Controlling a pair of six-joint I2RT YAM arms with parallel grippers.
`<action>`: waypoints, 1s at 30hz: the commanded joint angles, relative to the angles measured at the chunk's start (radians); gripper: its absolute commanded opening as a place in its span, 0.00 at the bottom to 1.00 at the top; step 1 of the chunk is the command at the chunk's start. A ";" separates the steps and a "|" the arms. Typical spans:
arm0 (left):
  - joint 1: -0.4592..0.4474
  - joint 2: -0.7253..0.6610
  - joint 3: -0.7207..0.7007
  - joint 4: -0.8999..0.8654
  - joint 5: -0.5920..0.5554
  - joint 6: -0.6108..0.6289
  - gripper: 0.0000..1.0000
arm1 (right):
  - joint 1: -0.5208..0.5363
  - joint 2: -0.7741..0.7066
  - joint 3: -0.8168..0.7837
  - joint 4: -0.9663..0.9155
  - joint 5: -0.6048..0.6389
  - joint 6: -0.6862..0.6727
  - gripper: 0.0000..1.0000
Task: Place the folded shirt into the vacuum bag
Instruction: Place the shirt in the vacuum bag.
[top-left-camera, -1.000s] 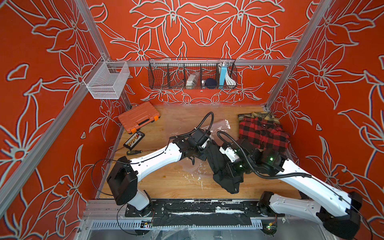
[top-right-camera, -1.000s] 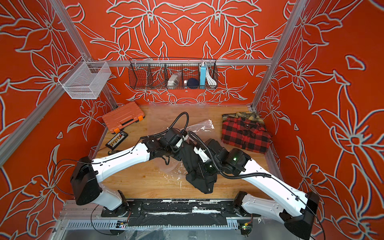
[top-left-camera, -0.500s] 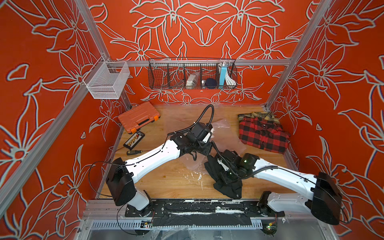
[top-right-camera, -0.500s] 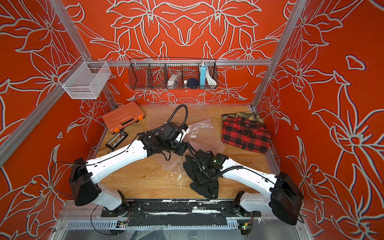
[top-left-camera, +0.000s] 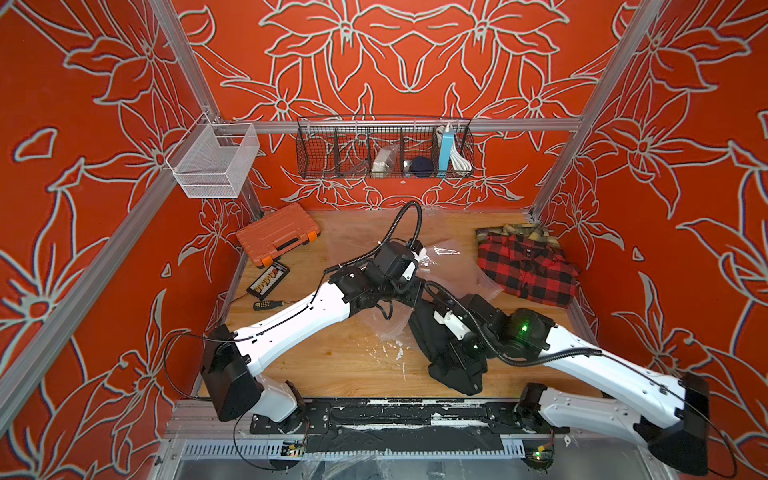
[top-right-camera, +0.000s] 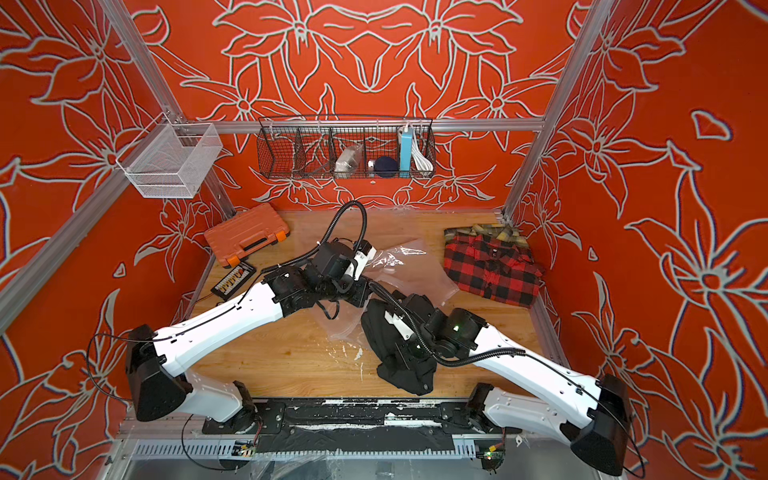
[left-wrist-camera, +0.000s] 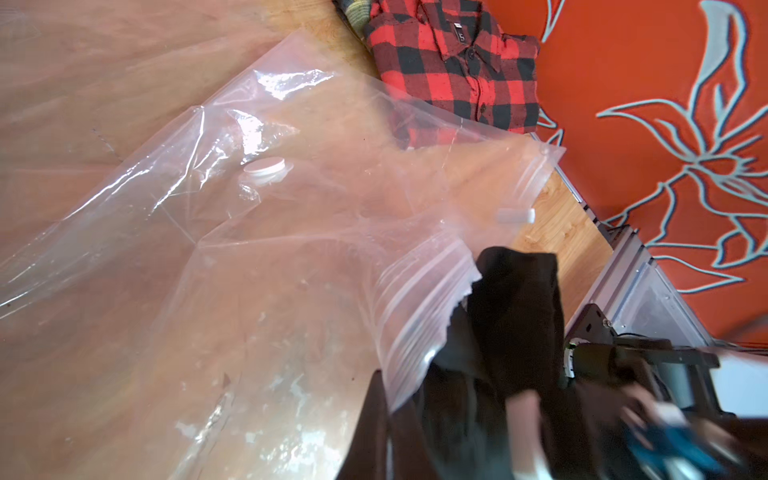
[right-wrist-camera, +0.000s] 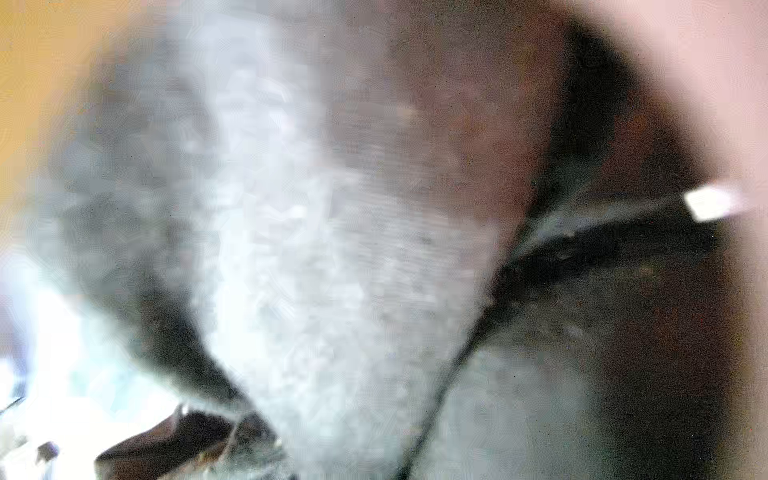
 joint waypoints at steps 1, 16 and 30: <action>-0.004 0.001 -0.011 0.048 0.030 -0.014 0.00 | 0.010 0.024 0.047 0.066 -0.121 -0.071 0.00; -0.030 -0.121 -0.092 0.074 0.066 -0.030 0.00 | -0.119 0.209 -0.155 0.225 -0.096 0.075 0.00; -0.087 -0.138 -0.140 0.094 0.026 -0.044 0.00 | -0.116 0.194 0.030 0.229 -0.006 -0.049 0.00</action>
